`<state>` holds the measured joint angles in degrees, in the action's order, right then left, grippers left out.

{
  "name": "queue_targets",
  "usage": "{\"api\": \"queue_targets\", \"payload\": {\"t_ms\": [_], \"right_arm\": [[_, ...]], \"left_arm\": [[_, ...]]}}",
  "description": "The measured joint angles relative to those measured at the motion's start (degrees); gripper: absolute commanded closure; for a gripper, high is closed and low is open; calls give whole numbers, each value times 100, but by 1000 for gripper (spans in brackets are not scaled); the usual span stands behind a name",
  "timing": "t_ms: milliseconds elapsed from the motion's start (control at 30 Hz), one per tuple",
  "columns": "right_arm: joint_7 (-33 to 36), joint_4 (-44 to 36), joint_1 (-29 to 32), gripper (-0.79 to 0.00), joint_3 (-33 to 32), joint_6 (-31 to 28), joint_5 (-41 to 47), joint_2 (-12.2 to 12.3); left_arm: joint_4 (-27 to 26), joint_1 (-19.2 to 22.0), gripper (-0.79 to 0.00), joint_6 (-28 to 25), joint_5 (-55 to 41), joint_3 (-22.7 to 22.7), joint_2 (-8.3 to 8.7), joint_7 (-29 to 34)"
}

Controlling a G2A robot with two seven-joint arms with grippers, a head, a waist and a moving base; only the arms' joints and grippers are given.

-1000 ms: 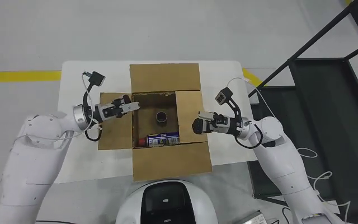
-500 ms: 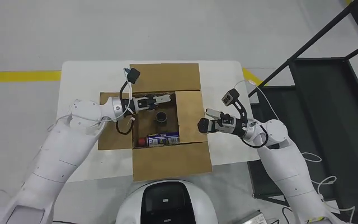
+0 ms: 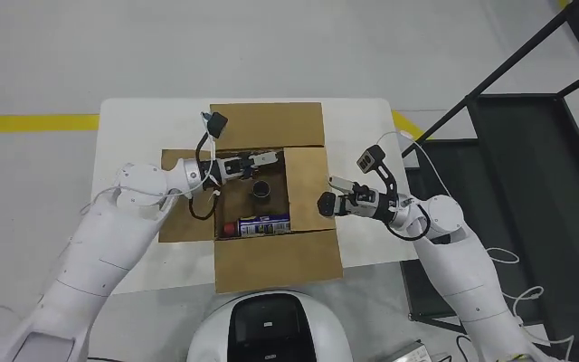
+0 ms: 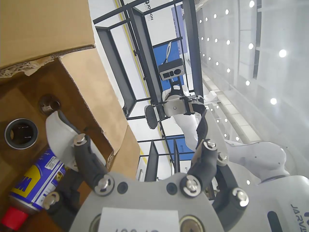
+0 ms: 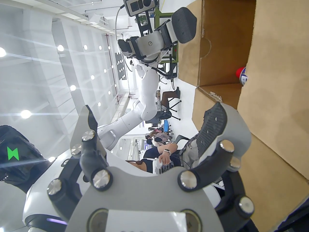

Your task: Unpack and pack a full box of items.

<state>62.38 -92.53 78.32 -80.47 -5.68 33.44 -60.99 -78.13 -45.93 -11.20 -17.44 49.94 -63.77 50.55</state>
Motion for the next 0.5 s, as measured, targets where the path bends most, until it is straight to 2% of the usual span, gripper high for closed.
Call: {"api": "queue_targets", "payload": {"t_ms": [100, 200, 367, 500], "right_arm": [[-36, -113, 117, -785, -2, 69, -51, 12], [-46, -229, 246, -785, 52, 139, -127, 19], [44, -441, 421, -785, 237, 287, -296, 29], [92, -529, 468, -785, 366, 371, -398, 33]], "left_arm": [[397, 235, -785, -159, -202, -351, -165, 194], [943, 529, -785, -317, -335, -725, -389, 55], [1903, 1031, -785, -424, -420, -1365, -848, -307], [2508, 1323, -785, -432, -534, -1744, -1192, -322]]}}
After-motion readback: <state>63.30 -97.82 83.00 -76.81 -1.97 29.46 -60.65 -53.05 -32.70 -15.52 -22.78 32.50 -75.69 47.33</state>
